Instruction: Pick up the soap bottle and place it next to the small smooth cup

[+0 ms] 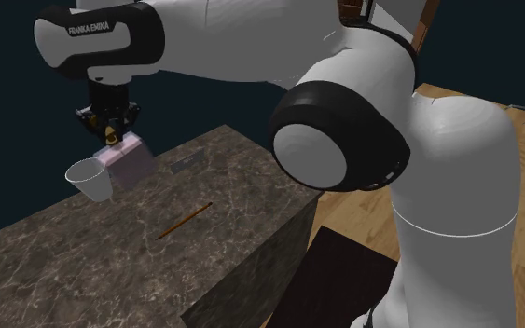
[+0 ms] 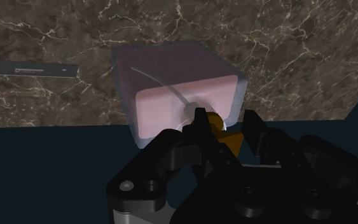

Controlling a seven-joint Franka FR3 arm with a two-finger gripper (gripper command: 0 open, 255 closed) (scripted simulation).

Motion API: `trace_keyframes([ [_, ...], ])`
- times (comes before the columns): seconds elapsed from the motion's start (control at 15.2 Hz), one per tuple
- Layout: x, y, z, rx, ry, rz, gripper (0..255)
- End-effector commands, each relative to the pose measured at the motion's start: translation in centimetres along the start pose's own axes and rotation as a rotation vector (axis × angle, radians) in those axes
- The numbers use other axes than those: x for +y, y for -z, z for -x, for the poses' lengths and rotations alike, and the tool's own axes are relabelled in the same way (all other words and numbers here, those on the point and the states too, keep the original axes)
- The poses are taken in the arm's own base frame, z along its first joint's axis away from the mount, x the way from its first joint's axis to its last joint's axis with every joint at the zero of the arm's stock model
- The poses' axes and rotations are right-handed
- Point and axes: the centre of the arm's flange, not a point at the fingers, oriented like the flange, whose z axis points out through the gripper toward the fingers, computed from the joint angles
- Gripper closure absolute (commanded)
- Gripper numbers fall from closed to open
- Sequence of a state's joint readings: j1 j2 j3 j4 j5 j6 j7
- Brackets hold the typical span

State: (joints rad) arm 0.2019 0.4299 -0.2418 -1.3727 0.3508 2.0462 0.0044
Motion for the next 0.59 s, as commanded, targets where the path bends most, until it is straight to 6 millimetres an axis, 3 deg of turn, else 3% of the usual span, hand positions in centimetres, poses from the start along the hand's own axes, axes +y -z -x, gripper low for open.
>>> trace_keyframes([
  [0.0, 0.2, -0.9, 0.3, 0.001, 0.000, 0.000, 255],
  [0.53, 1.3, -4.9, 1.3, 0.001, 0.000, 0.000, 255],
])
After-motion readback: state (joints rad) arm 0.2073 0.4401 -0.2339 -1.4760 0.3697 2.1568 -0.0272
